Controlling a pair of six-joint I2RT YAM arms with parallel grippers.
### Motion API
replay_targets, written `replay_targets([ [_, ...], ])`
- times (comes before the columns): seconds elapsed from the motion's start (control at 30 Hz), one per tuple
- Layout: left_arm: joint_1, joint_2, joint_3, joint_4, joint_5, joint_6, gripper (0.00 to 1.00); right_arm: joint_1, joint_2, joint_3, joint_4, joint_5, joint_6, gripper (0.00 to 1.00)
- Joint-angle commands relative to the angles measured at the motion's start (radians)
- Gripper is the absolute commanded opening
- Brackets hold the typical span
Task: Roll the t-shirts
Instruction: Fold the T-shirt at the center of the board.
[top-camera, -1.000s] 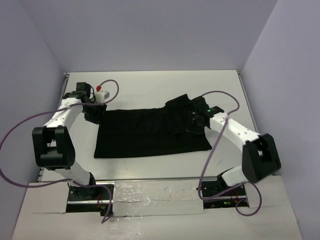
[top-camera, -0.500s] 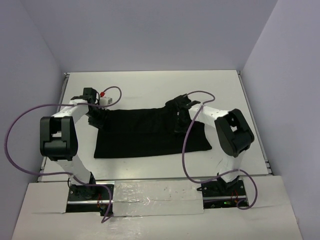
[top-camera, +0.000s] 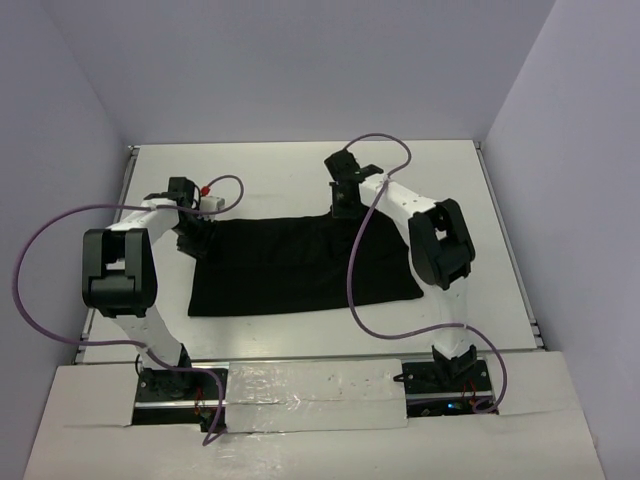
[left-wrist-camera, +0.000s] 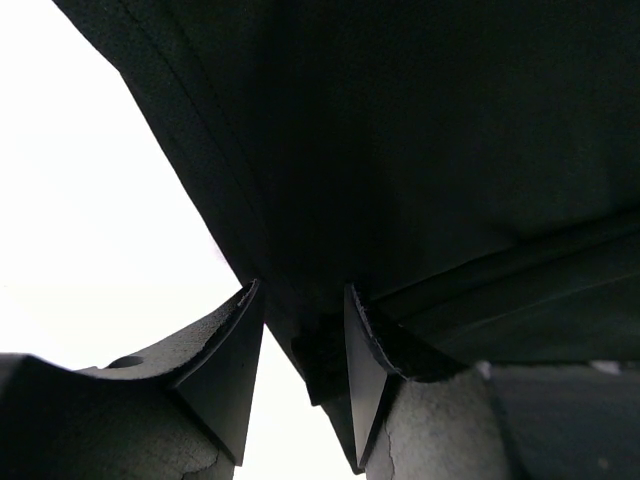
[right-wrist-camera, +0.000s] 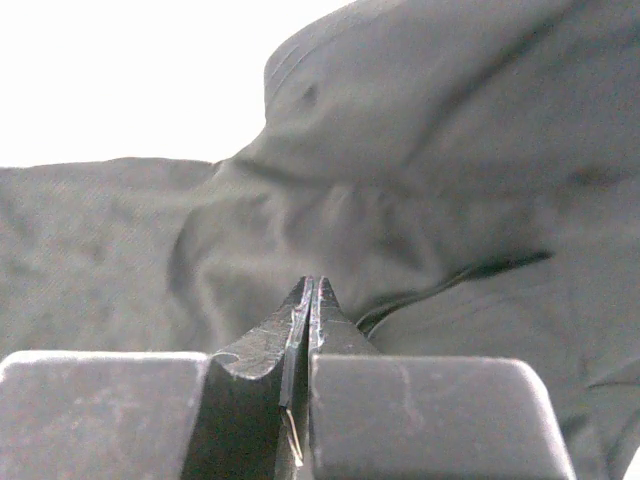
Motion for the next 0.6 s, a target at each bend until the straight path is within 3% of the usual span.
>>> replay_targets([
  [0.0,0.008,0.001,0.025,0.013,-0.002,-0.002,0.46,-0.031,0.044,0.110,-0.037,0.070,-0.066,0.00],
  [0.13,0.028,0.004,0.102,-0.004,0.045,-0.030,0.46,-0.118,0.059,0.241,-0.045,0.012,-0.048,0.00],
  [0.2,0.079,-0.006,0.161,0.012,0.064,-0.057,0.47,-0.179,0.066,0.291,-0.036,-0.017,-0.023,0.06],
  [0.33,0.117,0.018,0.246,0.078,0.090,-0.145,0.52,-0.276,0.099,0.314,-0.024,-0.076,0.023,0.45],
  [0.43,0.128,0.092,0.300,0.111,0.116,-0.177,0.56,-0.335,0.156,0.348,-0.030,-0.146,0.058,0.55],
  [0.57,0.128,0.191,0.350,0.151,0.176,-0.200,0.61,-0.359,0.253,0.457,-0.069,-0.232,0.065,0.59],
])
